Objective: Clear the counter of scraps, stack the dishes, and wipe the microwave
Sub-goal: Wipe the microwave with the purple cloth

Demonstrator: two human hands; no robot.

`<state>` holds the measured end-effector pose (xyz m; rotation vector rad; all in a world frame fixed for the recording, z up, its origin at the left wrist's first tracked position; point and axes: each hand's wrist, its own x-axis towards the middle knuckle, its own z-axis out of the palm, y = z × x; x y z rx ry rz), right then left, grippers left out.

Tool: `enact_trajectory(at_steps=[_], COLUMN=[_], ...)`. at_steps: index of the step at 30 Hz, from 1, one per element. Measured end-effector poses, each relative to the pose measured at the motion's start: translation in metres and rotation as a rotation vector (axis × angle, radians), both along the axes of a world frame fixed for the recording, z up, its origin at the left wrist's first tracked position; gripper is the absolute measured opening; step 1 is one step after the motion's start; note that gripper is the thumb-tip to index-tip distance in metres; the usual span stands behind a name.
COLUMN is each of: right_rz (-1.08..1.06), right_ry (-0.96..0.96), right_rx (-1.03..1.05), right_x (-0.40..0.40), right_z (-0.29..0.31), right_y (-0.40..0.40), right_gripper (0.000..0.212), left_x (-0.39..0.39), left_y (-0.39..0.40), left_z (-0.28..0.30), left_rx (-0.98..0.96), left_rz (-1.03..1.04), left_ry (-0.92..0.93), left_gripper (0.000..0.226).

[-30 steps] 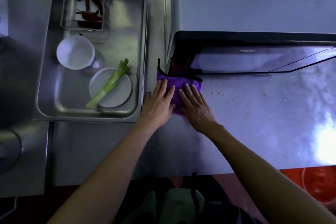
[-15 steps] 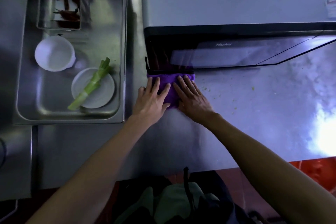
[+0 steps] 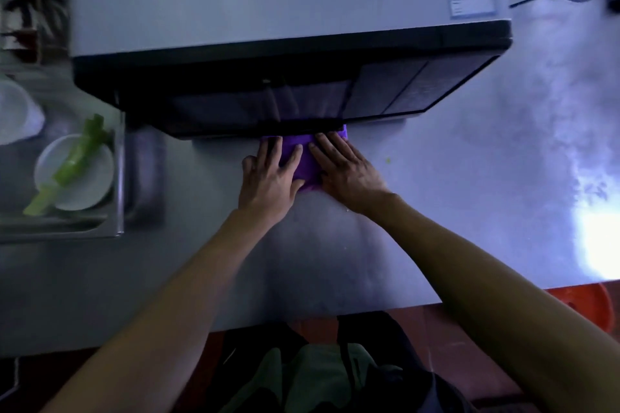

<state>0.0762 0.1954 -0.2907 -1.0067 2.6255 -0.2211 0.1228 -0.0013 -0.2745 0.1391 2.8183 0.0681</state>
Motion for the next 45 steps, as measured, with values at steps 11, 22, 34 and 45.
enact_trajectory(at_steps=[11, 22, 34, 45], right_rz=[-0.151, -0.237, -0.171, 0.045], right_ry=[0.022, 0.004, -0.039, -0.048], right_rx=[-0.037, -0.083, -0.029, 0.019], right_x=[-0.021, 0.013, 0.085, 0.12], right_z=[0.002, 0.005, 0.003, 0.001], right_y=[0.13, 0.176, 0.066, -0.104], right_gripper=[0.062, 0.056, 0.058, 0.058], left_x=[-0.043, -0.025, 0.055, 0.139], left_y=[0.137, 0.184, 0.072, -0.085], left_z=[-0.001, -0.001, 0.004, 0.004], left_rx=[0.039, 0.081, 0.095, 0.072], left_rz=[-0.032, -0.087, -0.024, 0.204], left_ry=[-0.031, -0.082, -0.078, 0.031], left_gripper=[0.066, 0.066, 0.069, 0.07])
